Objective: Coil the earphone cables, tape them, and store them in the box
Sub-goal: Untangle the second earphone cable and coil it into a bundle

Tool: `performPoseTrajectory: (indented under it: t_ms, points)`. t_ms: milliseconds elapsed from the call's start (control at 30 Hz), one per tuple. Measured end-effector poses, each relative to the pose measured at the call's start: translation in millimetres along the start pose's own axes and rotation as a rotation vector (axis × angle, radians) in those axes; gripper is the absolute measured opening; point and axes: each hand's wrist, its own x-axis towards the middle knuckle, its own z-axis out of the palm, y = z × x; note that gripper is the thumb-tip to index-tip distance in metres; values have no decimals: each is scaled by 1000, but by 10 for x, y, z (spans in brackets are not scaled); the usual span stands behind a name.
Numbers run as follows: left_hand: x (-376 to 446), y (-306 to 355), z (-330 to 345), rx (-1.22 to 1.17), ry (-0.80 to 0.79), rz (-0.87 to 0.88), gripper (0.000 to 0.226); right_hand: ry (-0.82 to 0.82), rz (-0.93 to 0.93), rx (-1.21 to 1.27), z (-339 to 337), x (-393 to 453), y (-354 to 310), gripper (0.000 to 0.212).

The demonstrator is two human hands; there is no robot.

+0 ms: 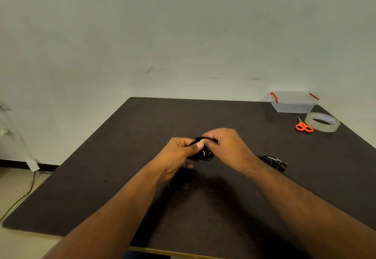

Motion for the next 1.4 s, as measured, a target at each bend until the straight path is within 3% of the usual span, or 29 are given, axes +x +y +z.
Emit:
performPoseTrajectory:
  t_ms: [200,367,467,633,733,867,1033,1233,1400]
  points:
    - [-12,-11,56,-121,-25,-57,24,8,-94,-125,7,5,44,20]
    - [-13,-32,10,-434,-110,-165,19,-33,-160,-186,-17,5,24,22]
    - [-21,-21,-21,-457,-180,-202,29,-41,-155,-225,2,9,19,21]
    - [9,28,-60,-99,-152,-176,14,-86,-138,-258,20,30,78,22]
    - [29,48,-26,9,-33,-141,14,-91,-93,-264,45,43,121,21]
    - [66,4,-9,43,190,41,26,-68,-49,-234,95,45,171,19]
    - [117,-78,-16,593,379,253,18,-28,-62,-212,91,29,166,10]
    - [35,-18,99,665,357,313,22,75,8,-163,112,-52,112,12]
    - [114,6,63,865,231,124,24,-10,72,-284,155,-21,117,22]
